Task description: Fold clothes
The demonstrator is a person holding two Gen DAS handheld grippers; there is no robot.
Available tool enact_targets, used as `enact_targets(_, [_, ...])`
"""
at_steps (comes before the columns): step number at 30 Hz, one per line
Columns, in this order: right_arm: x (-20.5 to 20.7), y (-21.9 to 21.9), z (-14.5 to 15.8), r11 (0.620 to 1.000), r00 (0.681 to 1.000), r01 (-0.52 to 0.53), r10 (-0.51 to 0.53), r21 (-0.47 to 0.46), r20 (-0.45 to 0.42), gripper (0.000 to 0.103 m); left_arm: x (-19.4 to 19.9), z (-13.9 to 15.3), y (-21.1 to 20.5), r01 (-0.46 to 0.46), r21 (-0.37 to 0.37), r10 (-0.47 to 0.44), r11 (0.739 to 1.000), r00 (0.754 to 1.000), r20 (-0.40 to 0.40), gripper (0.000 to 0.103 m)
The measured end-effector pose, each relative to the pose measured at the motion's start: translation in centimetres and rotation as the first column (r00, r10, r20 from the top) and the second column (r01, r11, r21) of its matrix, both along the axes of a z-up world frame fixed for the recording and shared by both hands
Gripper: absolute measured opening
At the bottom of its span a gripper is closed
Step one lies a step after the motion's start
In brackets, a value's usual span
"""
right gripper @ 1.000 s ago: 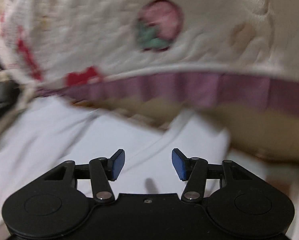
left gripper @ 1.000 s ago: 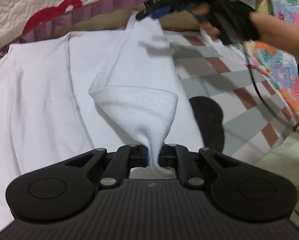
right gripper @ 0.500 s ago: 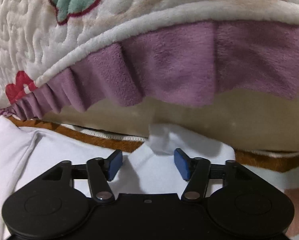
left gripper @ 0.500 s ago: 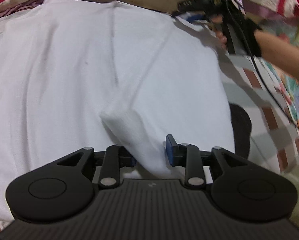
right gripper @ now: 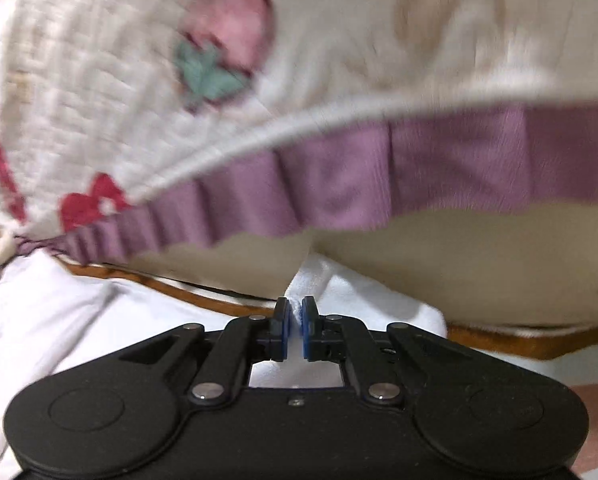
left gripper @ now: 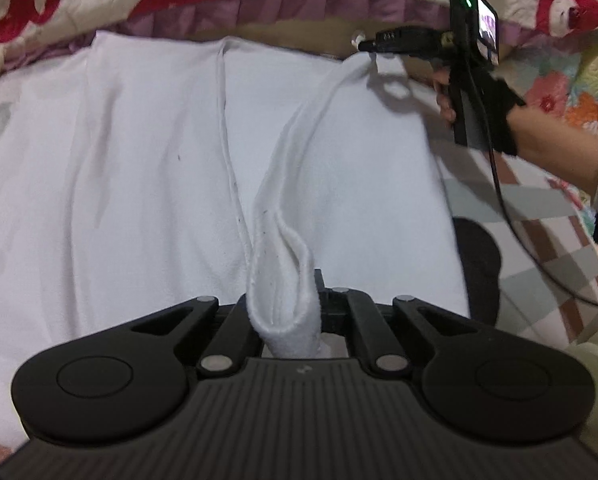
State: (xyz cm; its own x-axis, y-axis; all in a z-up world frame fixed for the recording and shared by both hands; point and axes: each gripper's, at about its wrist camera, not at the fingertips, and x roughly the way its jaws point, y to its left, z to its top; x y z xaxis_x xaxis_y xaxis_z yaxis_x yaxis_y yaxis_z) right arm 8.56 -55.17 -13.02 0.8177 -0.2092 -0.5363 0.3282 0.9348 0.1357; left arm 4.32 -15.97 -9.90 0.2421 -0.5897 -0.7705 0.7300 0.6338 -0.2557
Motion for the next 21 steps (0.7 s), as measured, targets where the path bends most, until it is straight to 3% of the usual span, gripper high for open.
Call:
enact_targets(2, [-1.2, 0.9, 1.4, 0.999, 0.999, -0.036, 0.037, -0.035, 0.028, 0.007, -0.6, 0.8, 0.3, 0.012, 0.01, -0.013, 1.0, 0.999, 0.039, 0.002])
enact_targets(6, [-1.1, 3.2, 4.2, 0.986, 0.988, -0.138, 0.144, -0.097, 0.058, 0.006, -1.5, 2.4, 1.6, 0.038, -0.037, -0.035, 0.999, 0.994, 0.099, 0.002])
enact_targets(8, [-0.4, 4.7, 5.7, 0.964, 0.967, -0.231, 0.242, -0.133, 0.077, 0.006, -1.5, 3.1, 2.4, 0.01, -0.041, -0.005, 0.999, 0.993, 0.115, 0.002])
enact_targets(10, [0.9, 7.1, 7.2, 0.921, 0.936, -0.315, 0.341, -0.228, 0.084, 0.006, -1.2, 3.6, 4.0, -0.033, -0.047, 0.039, 0.998, 0.992, 0.122, 0.002])
enact_targets(21, [11.2, 19.3, 12.5, 0.808, 0.814, -0.508, 0.563, -0.297, 0.139, 0.006, 0.0, 4.6, 14.3, -0.267, -0.057, 0.273, 0.962, 0.949, 0.16, 0.002])
